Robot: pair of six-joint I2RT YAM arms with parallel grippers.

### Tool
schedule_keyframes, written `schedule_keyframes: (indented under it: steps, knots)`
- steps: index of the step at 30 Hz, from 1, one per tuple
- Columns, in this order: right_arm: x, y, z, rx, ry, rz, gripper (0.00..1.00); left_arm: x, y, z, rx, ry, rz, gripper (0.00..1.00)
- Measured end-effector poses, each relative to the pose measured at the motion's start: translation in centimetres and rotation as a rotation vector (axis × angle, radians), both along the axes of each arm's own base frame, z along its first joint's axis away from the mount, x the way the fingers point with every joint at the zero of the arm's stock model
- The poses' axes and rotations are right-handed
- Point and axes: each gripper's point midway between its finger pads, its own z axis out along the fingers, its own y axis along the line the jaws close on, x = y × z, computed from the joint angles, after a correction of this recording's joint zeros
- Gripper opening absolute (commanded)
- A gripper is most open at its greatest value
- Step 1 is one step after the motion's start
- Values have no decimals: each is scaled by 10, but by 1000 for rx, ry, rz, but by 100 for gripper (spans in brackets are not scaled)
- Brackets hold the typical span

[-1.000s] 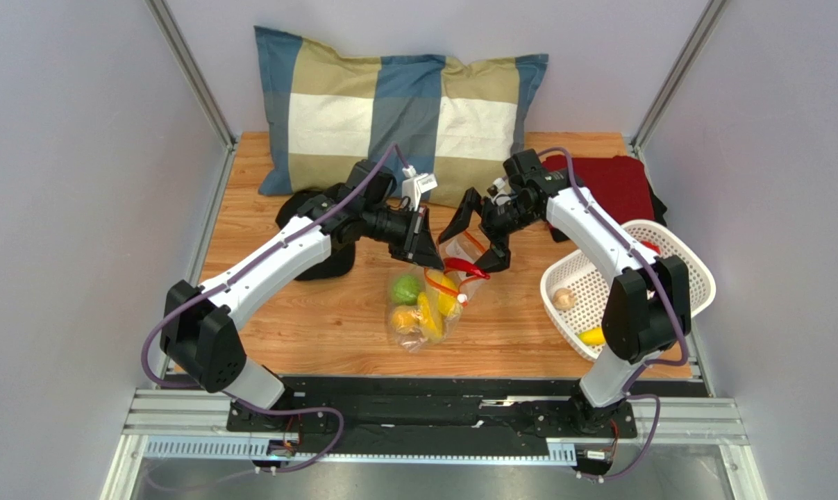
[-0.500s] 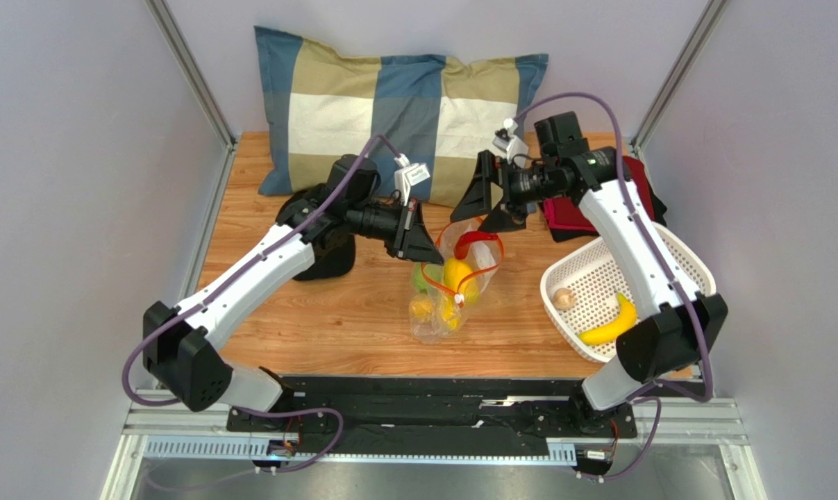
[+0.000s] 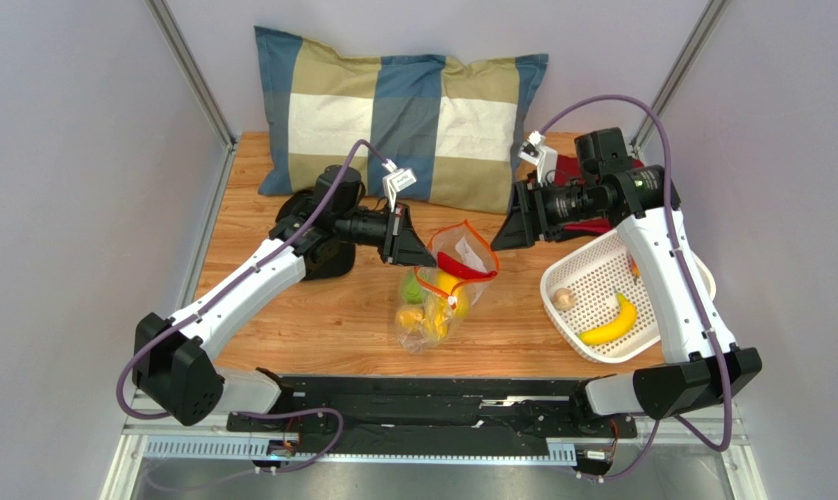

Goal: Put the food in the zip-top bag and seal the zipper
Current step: Adjust the zipper food storage bag at the center of the board.

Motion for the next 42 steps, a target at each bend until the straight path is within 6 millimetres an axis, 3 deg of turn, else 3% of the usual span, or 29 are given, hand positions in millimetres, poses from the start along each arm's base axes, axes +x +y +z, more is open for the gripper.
schedule_keyframes:
  steps: [4, 6, 15, 16, 17, 19, 21, 25, 29, 33, 37, 42]
  knots:
    - [-4, -16, -51, -80, 148, -44, 61, 1, -1, 2, -11, -14, -4, 0]
    - [-6, -18, -65, -99, 200, -46, 61, 1, -1, 1, -12, -16, -4, 0]
    - [7, -13, -84, -102, 280, -47, 53, 1, -1, 0, -9, -16, -5, 0]
    - [9, -12, -86, -103, 290, -48, 48, 1, -1, 0, -9, -16, -5, 0]
    - [11, -11, -89, -102, 303, -49, 28, 1, -1, 0, -9, -16, -5, 0]
    - [15, -9, -94, -100, 325, -49, 5, 1, -1, 0, -9, -16, -5, 0]
    - [16, -8, -98, -96, 347, -47, 0, 1, -1, -1, -6, -17, -5, 0]
    - [18, -6, -88, -75, 336, -25, 0, -1, 3, -6, 19, -18, 2, 0]
    - [24, 4, -38, 28, 183, 48, 0, -2, 11, -14, 88, -30, 37, 0]
    - [8, 10, -3, 77, 37, 120, 0, 7, 20, -15, 183, -66, 99, 0]
    - [4, 12, -12, 40, 50, 132, 0, 16, 19, -24, 247, -34, 109, 0]
    - [37, 3, -54, -72, 140, 72, 1, 21, 18, -55, 330, 59, 101, 0]
